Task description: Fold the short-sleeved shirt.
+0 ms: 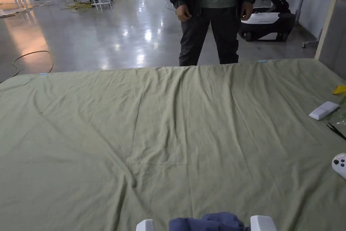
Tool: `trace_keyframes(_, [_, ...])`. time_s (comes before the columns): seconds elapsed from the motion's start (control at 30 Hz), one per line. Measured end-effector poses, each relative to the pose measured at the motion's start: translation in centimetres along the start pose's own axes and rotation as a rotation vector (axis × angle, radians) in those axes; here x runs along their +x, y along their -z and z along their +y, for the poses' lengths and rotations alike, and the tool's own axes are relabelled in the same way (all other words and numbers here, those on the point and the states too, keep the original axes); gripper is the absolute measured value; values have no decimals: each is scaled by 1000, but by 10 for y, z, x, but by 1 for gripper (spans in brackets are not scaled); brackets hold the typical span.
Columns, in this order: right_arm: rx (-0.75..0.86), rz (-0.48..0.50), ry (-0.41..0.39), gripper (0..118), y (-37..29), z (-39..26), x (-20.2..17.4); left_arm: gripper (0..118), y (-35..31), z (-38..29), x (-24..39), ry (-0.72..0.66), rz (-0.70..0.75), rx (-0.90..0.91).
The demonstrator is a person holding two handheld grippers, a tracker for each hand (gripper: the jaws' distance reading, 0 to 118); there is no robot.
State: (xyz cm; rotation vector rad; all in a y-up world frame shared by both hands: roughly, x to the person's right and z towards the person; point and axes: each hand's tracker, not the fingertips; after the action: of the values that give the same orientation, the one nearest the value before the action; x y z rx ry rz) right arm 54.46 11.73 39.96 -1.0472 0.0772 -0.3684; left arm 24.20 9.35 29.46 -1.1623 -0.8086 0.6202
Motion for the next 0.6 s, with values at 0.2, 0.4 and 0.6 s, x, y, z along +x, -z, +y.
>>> trace_keyframes(0.2, [198,138,27,0,-62,-10,-3,28,-84,26,1,-15,-110,126])
trace_keyframes(0.4, [230,182,94,0,-95,-35,8,28,-256,83,-66,-29,129,277])
trace_keyframes(0.6, [179,157,111,0,-88,-53,15,28,-356,123,-154,-195,474,290])
